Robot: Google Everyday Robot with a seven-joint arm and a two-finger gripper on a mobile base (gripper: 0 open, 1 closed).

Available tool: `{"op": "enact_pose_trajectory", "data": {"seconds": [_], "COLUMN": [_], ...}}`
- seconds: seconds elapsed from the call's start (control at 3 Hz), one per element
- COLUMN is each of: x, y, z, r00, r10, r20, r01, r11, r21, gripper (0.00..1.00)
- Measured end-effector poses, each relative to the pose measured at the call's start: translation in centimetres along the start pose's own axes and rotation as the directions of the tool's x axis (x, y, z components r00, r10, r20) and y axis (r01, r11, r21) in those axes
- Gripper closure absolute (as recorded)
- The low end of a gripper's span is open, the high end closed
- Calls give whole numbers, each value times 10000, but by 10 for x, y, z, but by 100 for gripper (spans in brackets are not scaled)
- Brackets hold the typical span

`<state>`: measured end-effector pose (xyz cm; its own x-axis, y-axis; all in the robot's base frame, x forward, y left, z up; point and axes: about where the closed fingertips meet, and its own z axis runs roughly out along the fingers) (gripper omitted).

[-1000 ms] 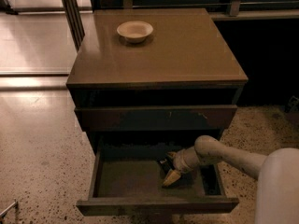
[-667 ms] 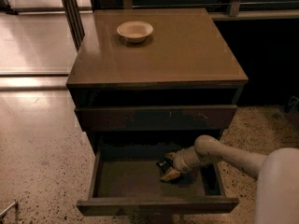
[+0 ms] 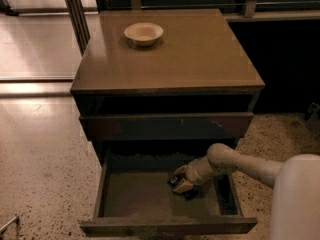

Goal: Pick rxbar chocolate from middle drawer and place on counter

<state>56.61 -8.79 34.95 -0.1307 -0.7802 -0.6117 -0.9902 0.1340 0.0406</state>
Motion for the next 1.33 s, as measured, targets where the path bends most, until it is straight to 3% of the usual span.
{"op": "enact_pose_trajectory", "data": {"seconds": [0.33,0.67,1.33], "x": [-3,-4,-49], "y": [0,12,38], "z": [-4,-15,-61], "r00": [10000,9983,9923], "r10": [0,-221,-488], "r20": [0,-541,-1141], "r01": [0,207,395], "r11": [10000,9995,9958], "r21": [0,-249,-828], "gripper": [92,100,100]}}
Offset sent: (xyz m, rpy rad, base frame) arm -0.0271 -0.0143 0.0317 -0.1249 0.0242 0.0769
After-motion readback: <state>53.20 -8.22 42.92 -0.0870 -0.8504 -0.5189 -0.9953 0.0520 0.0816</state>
